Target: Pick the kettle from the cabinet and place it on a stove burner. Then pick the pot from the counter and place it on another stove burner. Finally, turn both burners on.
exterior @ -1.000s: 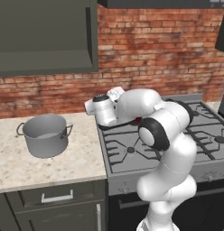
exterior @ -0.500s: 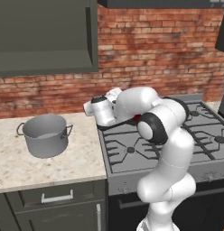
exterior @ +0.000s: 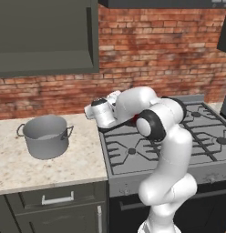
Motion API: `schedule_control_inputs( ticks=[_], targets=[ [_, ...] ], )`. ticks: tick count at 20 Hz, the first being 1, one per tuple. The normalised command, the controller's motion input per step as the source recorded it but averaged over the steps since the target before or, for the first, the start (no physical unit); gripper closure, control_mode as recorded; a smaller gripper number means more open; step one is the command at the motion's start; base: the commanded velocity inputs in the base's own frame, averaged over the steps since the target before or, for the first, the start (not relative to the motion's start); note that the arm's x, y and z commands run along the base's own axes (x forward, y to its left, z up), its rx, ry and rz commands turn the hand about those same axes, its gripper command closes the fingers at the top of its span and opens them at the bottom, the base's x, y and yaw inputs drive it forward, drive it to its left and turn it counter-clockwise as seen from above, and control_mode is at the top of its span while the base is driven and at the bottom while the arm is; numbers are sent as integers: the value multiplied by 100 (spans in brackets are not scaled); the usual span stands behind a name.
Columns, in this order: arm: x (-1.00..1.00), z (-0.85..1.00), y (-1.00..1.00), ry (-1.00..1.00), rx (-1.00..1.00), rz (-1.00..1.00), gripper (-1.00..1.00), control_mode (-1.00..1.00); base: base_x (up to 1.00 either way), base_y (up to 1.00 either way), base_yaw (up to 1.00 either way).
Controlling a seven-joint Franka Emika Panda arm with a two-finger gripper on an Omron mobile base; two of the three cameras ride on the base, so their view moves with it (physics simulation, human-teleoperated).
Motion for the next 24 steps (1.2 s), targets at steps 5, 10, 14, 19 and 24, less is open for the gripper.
schedule_control_inputs(
  ticks=[5,10,14,19,24],
  targets=[
    [24,-14,7,0,0,0,100,-100,0,0,0],
    [23,-15,9,0,0,0,100,-100,0,0,0],
    [24,-14,7,0,0,0,100,-100,0,0,0],
    [24,-14,6,-1,0,0,100,-100,0,0,0],
    [27,-16,6,-2,0,0,100,-100,0,0,0]
  ],
)
